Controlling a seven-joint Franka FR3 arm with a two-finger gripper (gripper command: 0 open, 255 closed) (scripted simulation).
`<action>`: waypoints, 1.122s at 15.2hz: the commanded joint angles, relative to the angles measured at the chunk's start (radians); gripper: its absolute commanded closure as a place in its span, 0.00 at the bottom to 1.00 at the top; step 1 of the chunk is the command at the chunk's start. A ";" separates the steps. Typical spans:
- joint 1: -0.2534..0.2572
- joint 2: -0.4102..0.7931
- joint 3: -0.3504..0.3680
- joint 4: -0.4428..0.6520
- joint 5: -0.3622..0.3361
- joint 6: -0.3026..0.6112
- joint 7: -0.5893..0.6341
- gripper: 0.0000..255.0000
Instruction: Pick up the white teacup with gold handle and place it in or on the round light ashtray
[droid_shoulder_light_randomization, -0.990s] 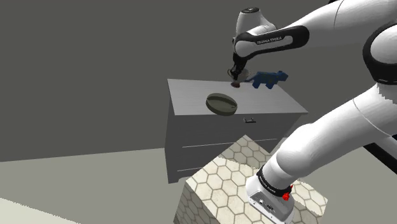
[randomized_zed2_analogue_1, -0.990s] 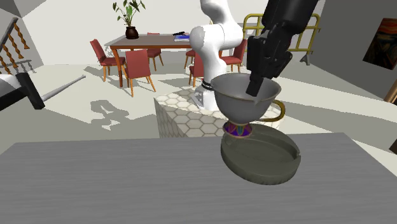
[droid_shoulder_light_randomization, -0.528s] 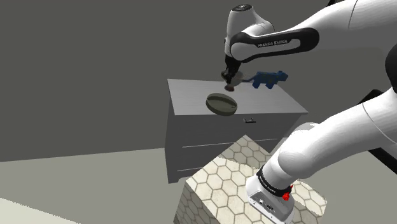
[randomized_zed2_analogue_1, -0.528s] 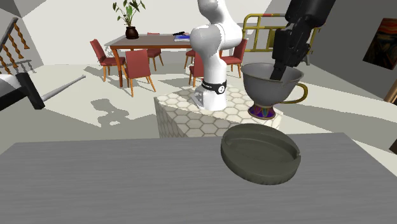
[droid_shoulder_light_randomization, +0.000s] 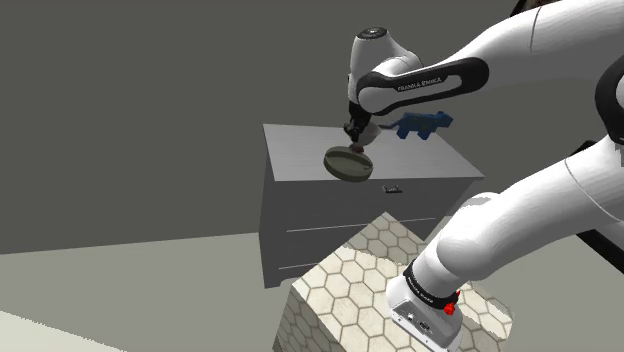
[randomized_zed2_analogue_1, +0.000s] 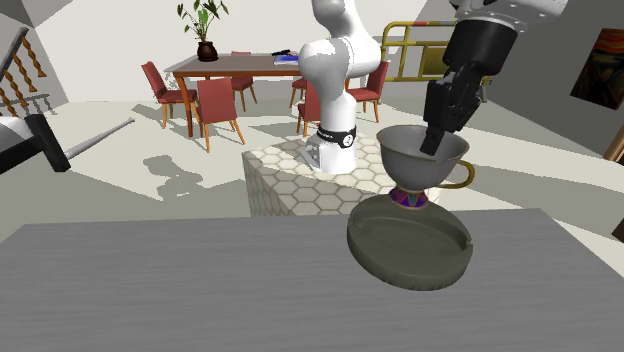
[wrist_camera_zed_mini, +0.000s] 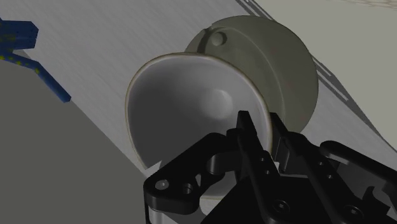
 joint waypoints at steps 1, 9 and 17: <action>-0.002 0.012 -0.002 -0.016 -0.007 0.028 0.010 1.00; -0.013 0.073 -0.010 -0.072 -0.041 0.139 0.057 1.00; -0.013 0.074 -0.010 -0.072 -0.042 0.140 0.058 1.00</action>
